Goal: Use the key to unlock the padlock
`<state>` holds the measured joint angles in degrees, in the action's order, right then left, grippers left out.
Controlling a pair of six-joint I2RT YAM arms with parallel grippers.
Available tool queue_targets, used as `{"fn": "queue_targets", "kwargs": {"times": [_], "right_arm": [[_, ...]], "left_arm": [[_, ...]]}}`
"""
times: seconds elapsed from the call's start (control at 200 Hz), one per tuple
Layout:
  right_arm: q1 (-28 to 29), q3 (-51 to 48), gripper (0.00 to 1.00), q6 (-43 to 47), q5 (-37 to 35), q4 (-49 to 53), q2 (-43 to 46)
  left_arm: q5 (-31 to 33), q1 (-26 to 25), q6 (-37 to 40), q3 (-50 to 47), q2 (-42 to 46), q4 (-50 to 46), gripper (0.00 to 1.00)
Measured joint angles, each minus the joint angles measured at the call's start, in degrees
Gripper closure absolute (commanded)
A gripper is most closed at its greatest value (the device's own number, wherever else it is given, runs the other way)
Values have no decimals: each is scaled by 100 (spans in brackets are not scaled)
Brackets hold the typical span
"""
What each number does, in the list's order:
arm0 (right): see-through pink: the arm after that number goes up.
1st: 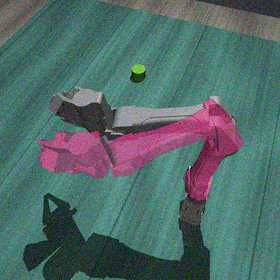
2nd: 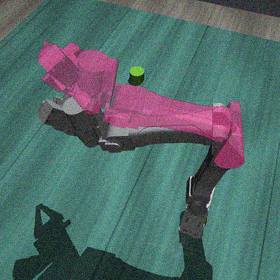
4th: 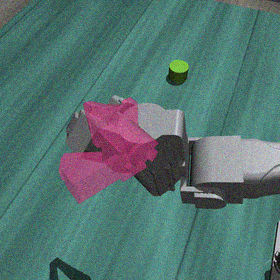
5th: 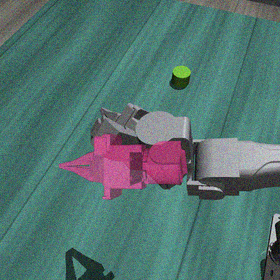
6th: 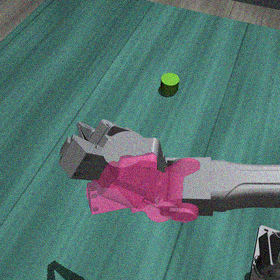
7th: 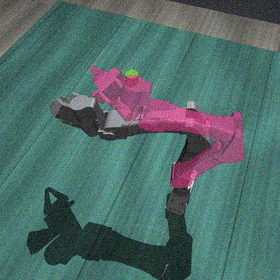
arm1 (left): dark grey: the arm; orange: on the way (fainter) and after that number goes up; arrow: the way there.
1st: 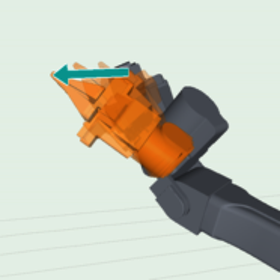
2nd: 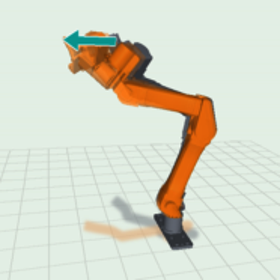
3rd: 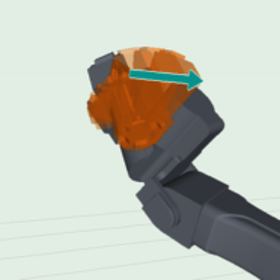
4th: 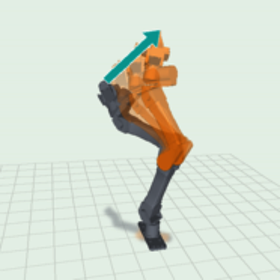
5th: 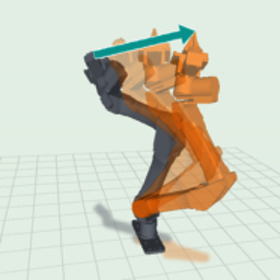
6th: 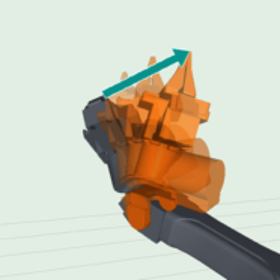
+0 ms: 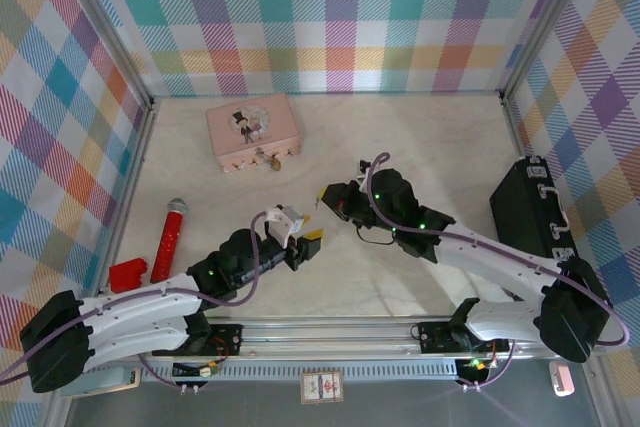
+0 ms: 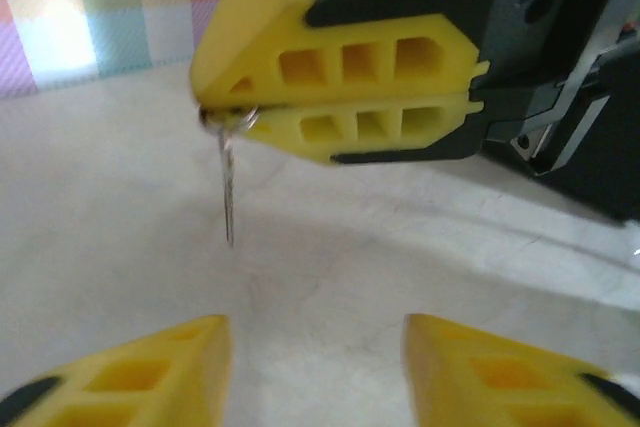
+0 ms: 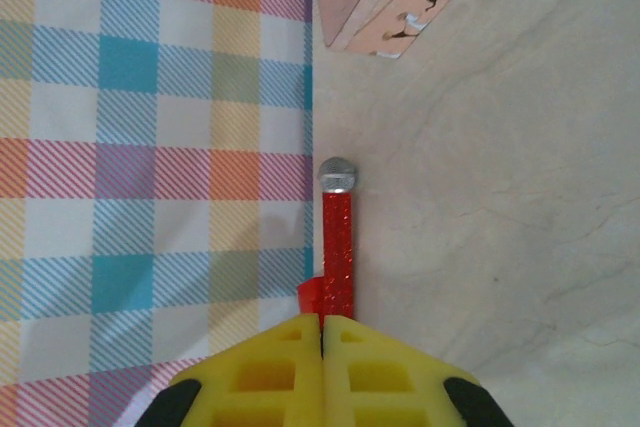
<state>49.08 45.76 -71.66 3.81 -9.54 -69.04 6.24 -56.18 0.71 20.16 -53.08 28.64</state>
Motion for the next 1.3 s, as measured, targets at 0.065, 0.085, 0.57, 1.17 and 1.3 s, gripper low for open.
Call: {"fn": "queue_targets", "kwargs": {"times": [0.065, 0.085, 0.57, 1.17, 1.3], "right_arm": [[17, 0, 100, -42, 28, -11, 37], [28, 0, 100, -63, 37, -13, 55], [131, -2, 100, -188, 39, -33, 304], [201, -4, 100, -291, 103, -76, 304], [201, -4, 100, -291, 98, -74, 308]], "left_arm": [[48, 0, 229, 26, -90, 109, 67], [48, -2, 304, 33, -127, 153, 67], [-57, 7, 957, 24, -365, 754, 91], [-160, 7, 1119, -31, -221, 780, 79], [-59, 15, 1137, -55, -221, 815, 77]]}}
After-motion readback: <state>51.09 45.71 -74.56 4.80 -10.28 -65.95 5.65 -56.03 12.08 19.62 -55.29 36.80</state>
